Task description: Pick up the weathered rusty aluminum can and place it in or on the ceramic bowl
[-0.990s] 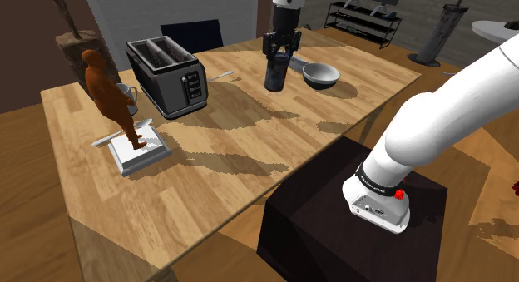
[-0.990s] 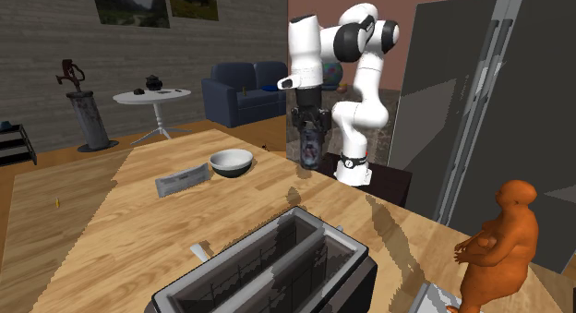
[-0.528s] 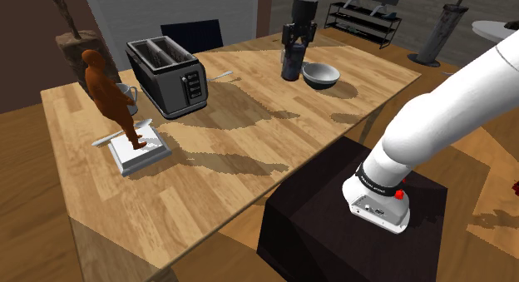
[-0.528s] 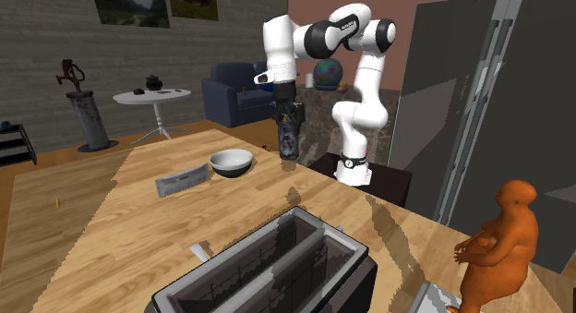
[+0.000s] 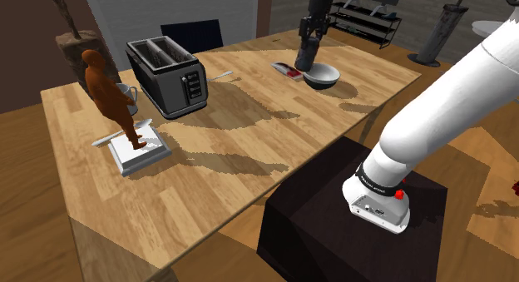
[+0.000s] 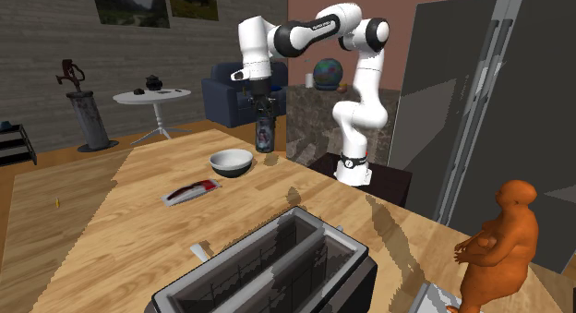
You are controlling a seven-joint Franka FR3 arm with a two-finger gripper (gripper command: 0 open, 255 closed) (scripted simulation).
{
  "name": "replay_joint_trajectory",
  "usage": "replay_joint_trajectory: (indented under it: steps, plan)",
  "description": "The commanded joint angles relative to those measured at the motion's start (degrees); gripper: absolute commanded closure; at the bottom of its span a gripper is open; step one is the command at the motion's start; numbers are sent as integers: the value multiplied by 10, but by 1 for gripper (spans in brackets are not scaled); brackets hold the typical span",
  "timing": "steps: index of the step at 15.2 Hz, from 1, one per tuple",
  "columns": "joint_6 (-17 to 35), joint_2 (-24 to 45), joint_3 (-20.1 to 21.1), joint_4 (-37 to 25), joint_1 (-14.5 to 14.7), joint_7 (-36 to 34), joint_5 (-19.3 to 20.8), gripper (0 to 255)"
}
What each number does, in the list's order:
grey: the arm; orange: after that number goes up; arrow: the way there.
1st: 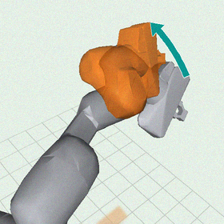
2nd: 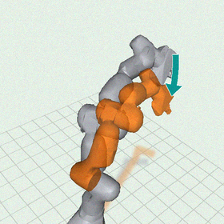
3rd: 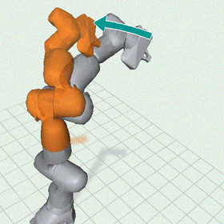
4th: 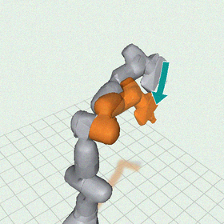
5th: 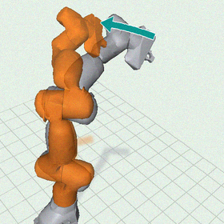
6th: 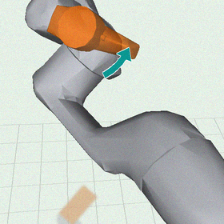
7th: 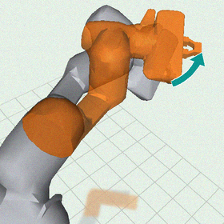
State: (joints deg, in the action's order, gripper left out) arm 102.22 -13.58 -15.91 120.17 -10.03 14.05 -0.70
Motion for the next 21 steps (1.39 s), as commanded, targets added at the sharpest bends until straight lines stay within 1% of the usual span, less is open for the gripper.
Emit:
replay_joint_trajectory:
  steps: [1, 7, 12, 13, 14, 17, 21]
  plan:
    - [-9, 19, -18, -27, -10, 29, 1, 255]
    - [-31, 94, -70, -116, -41, 118, -10, 255]
    - [-57, 175, -106, -211, -75, 194, -36, 255]
    - [-53, 156, -100, -191, -68, 178, -30, 255]
    - [-53, 156, -100, -191, -68, 178, -30, 0]
    - [1, 163, -91, -145, -59, 278, 44, 0]
    - [97, 173, -84, -76, -53, 396, 148, 0]
